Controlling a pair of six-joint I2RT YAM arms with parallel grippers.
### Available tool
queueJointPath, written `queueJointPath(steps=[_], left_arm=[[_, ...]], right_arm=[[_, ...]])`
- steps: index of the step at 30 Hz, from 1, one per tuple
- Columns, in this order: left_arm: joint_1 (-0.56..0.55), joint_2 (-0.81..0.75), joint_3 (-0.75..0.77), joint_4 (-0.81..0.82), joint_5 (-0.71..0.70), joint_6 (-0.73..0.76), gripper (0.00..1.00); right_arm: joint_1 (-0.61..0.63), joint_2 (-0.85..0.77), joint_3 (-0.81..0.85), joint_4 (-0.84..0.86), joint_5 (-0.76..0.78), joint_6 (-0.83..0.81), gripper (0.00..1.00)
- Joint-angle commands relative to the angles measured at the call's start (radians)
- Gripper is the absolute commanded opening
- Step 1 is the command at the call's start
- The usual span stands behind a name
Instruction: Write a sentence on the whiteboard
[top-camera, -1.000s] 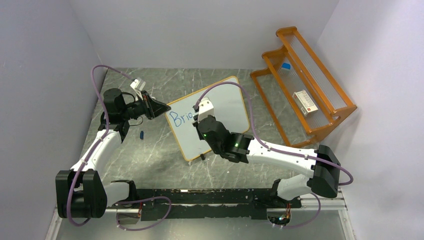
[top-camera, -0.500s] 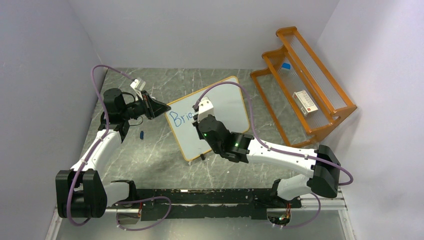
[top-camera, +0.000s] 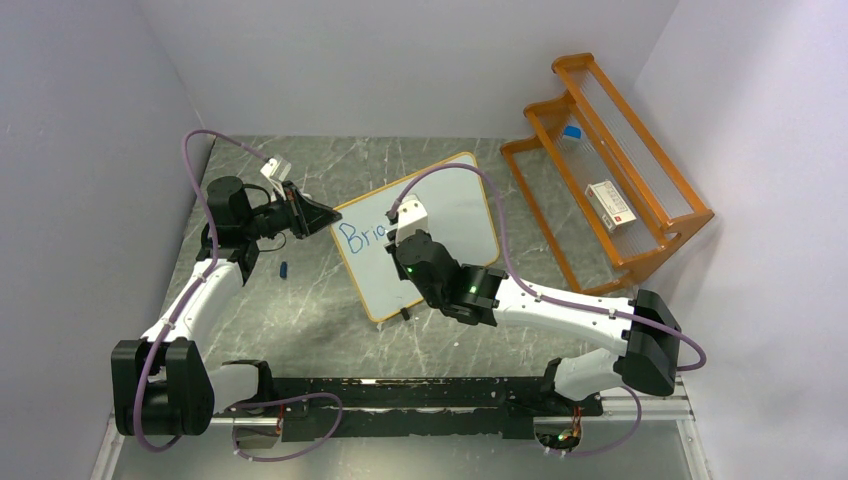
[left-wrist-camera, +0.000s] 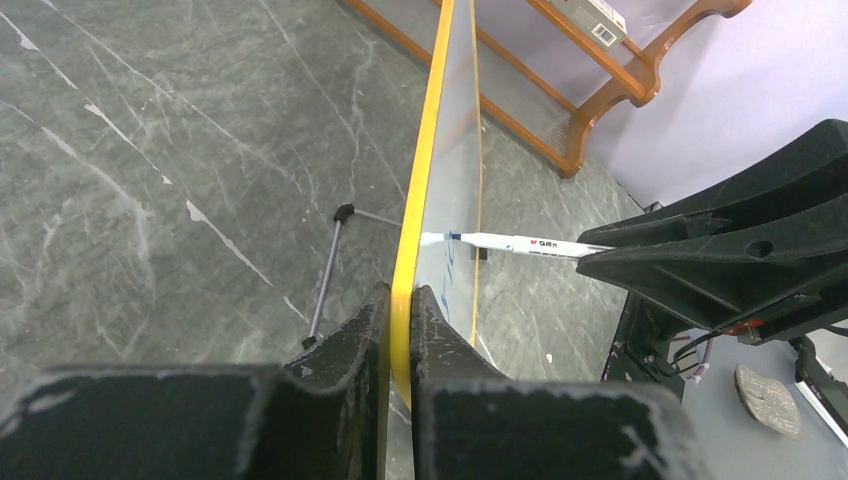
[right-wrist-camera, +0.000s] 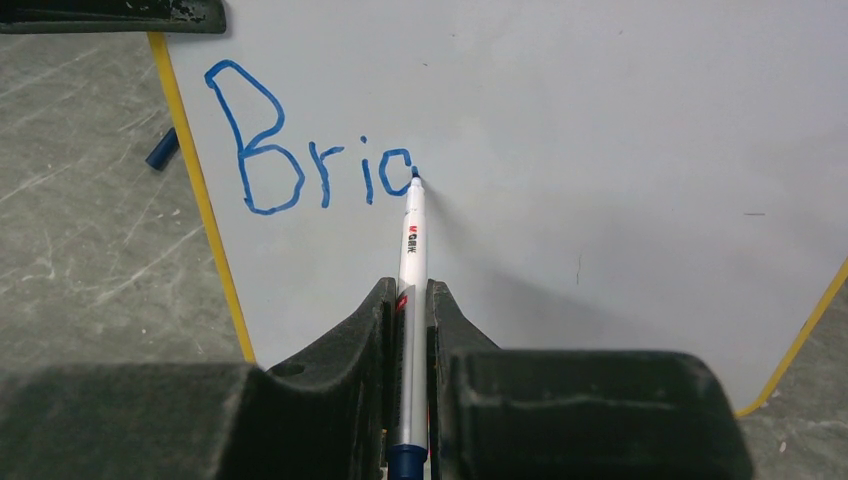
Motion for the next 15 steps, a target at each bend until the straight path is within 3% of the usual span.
queueJointPath(steps=[1, 15], left_arm=[[-0.023, 0.028, -0.015, -0.106, -0.018, 0.051, 0.05], [-0.023, 0.027, -0.015, -0.108, -0.021, 0.052, 0.05]], right_arm=[[-0.008, -0.003, -0.001, -0.054, 0.002, 0.031, 0.0], [-0.005, -0.007, -0.002, -0.11, -0.026, 0.056, 0.0]])
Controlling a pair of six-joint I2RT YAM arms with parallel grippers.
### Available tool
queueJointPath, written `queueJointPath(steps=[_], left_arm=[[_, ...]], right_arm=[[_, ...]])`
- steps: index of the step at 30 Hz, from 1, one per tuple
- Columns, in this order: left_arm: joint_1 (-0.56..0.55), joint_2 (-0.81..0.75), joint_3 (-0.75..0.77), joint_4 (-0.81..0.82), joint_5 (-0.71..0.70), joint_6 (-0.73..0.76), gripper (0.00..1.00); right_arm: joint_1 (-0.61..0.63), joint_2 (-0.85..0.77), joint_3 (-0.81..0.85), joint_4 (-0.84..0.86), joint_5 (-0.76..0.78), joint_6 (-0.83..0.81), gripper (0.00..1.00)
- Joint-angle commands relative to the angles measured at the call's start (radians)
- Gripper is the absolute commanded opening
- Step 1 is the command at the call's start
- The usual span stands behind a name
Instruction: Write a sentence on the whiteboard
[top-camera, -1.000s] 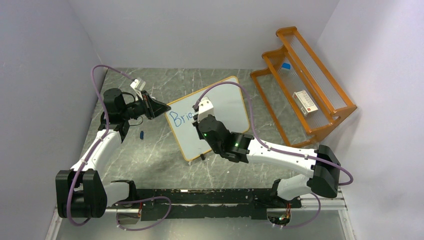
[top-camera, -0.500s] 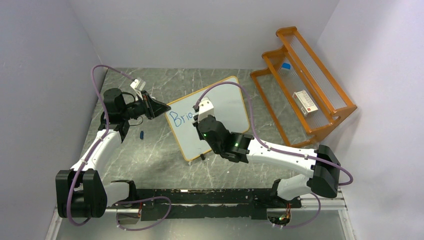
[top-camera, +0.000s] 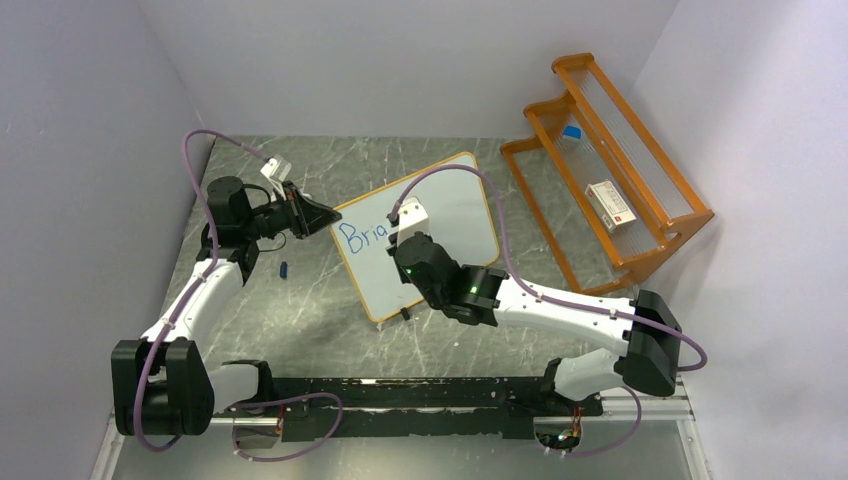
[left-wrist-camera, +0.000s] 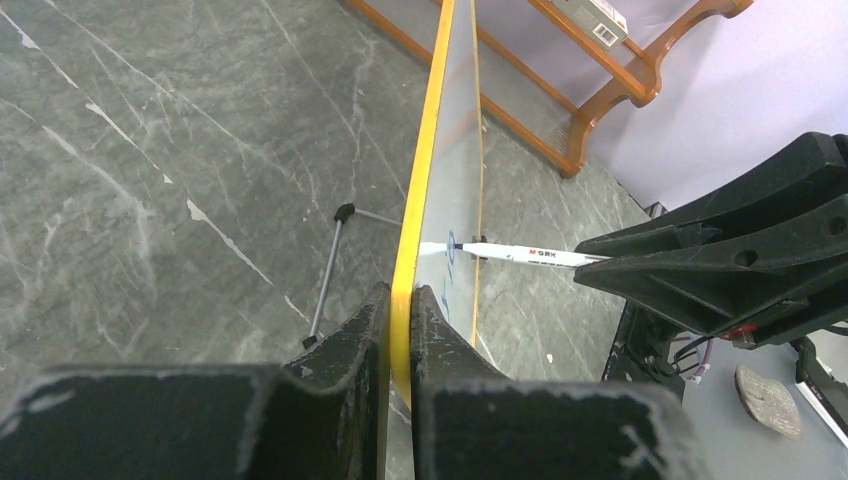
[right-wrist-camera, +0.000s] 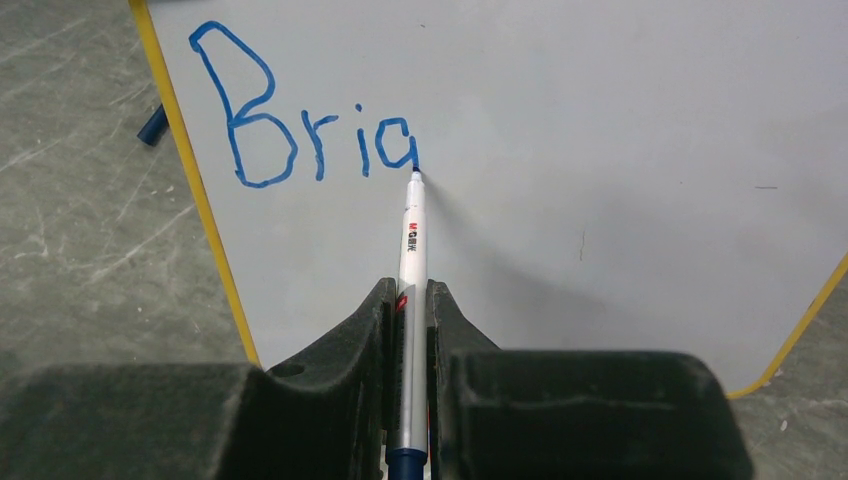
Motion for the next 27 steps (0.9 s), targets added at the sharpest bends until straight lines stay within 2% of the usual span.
queueJointPath(steps=[1, 27], left_arm=[[-0.023, 0.026, -0.015, -0.107, -0.021, 0.052, 0.05], [-0.023, 0.029, -0.014, -0.109, -0.022, 0.054, 0.05]], right_arm=[[-0.005, -0.004, -0.002, -0.062, -0.02, 0.022, 0.0], [0.031, -0.003, 0.017, -0.086, -0.063, 0.027, 0.0]])
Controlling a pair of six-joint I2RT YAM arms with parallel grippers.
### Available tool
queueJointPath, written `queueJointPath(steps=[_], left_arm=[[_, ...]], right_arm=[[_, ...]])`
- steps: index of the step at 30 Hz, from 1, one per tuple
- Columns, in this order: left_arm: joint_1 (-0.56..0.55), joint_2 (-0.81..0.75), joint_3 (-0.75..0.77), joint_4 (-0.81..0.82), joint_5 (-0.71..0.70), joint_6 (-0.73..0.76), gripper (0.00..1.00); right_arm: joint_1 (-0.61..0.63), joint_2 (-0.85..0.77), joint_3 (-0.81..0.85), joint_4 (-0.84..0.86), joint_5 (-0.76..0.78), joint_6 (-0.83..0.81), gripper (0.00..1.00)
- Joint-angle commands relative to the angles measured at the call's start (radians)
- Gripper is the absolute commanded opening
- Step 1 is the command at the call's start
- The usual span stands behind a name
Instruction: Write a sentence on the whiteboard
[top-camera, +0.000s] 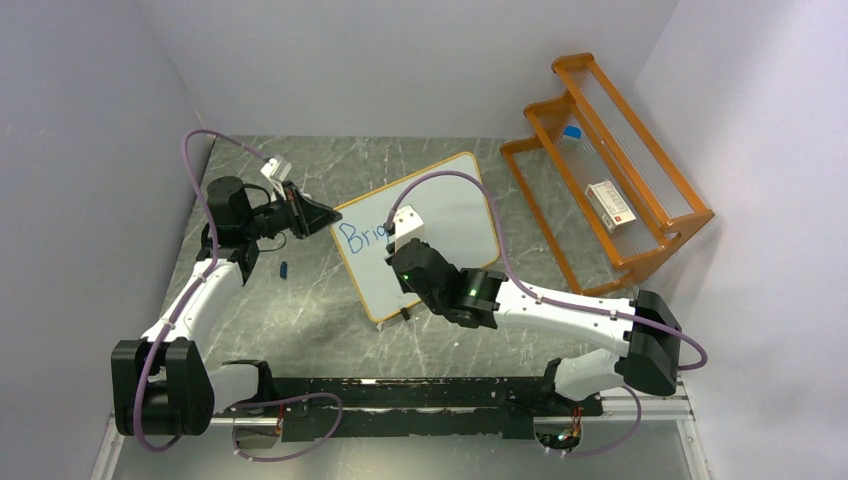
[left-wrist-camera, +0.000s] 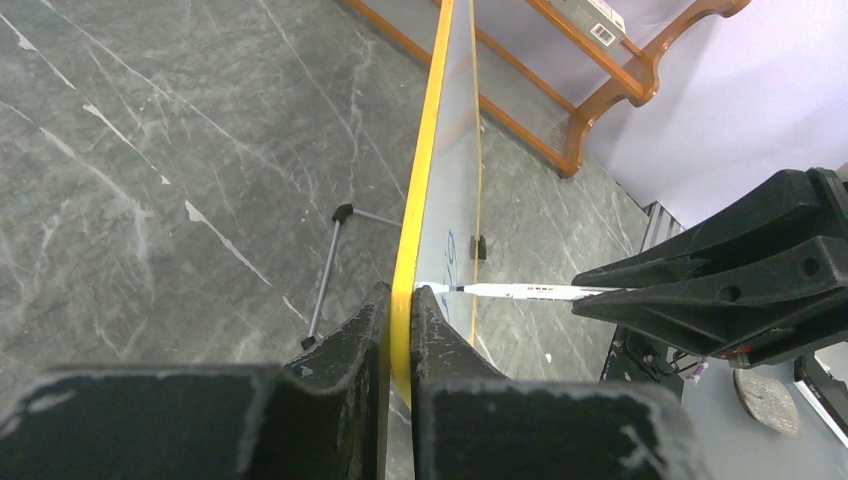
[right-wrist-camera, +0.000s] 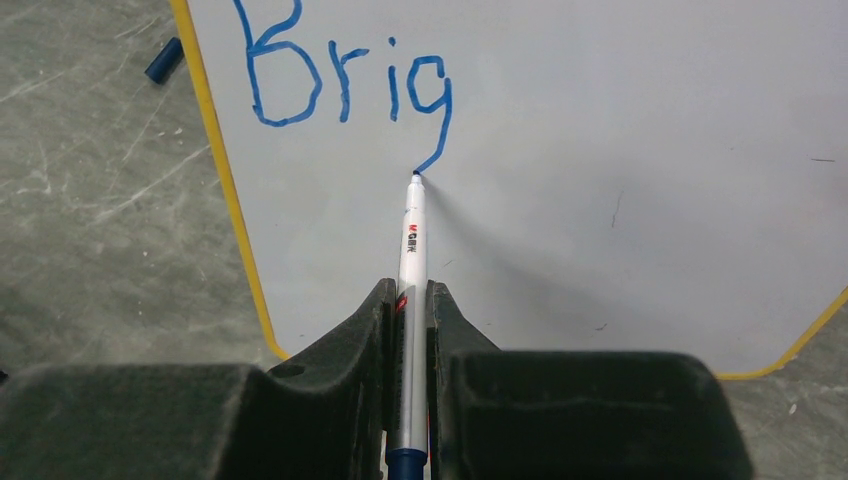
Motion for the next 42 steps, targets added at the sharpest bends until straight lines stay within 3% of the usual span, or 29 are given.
queueJointPath(steps=[1, 25, 42], left_arm=[[-0.023, 0.029, -0.014, -0.109, -0.023, 0.053, 0.05], [-0.024, 0.025, -0.012, -0.121, -0.028, 0.061, 0.05], [-0.024, 0.027, -0.011, -0.121, -0.024, 0.063, 0.05]], right_arm=[[0.009, 0.002, 0.018, 0.006, -0.019, 0.008, 0.0], [-0.029, -0.073, 0.02, 0.109, 0.032, -0.052, 0.0], [-0.064, -0.014, 0.072, 0.195, 0.039, -0.122, 0.0]])
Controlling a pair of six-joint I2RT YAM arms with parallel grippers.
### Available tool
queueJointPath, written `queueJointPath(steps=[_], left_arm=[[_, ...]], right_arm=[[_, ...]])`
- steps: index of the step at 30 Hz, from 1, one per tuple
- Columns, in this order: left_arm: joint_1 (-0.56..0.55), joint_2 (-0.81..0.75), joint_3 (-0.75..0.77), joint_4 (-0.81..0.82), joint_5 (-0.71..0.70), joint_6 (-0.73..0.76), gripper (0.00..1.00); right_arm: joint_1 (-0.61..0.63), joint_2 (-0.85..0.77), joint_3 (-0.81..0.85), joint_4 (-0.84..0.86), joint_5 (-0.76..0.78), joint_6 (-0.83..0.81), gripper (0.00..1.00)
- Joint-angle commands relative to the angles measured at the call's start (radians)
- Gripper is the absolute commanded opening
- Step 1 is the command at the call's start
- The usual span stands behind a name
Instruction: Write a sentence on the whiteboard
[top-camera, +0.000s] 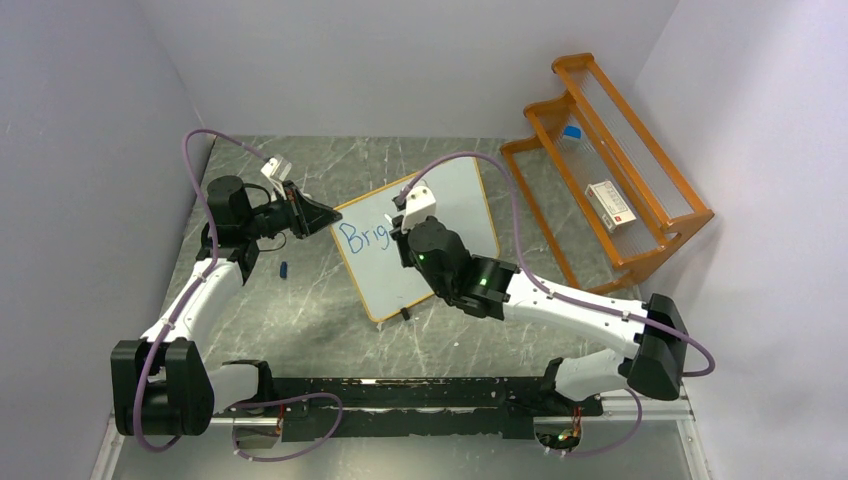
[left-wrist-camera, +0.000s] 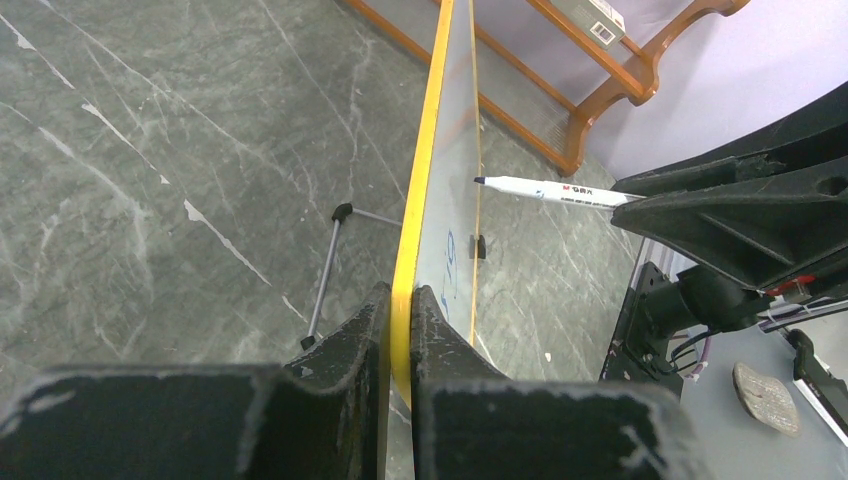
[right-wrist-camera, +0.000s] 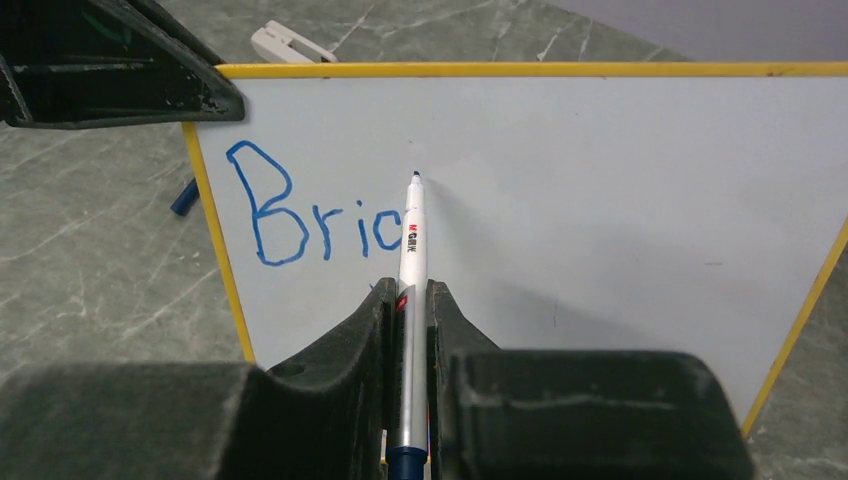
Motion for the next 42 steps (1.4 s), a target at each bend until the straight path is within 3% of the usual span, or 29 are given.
queueJointPath(steps=[1, 42], left_arm=[[-0.022, 0.028, -0.016, -0.112, -0.025, 0.059, 0.05], [-0.022, 0.034, -0.014, -0.111, -0.022, 0.059, 0.05]], right_arm=[[-0.003, 0.029, 0.042, 0.051, 0.025, -0.032, 0.0], [-0.019, 0.095, 0.077, 0.02, -0.002, -0.027, 0.0]])
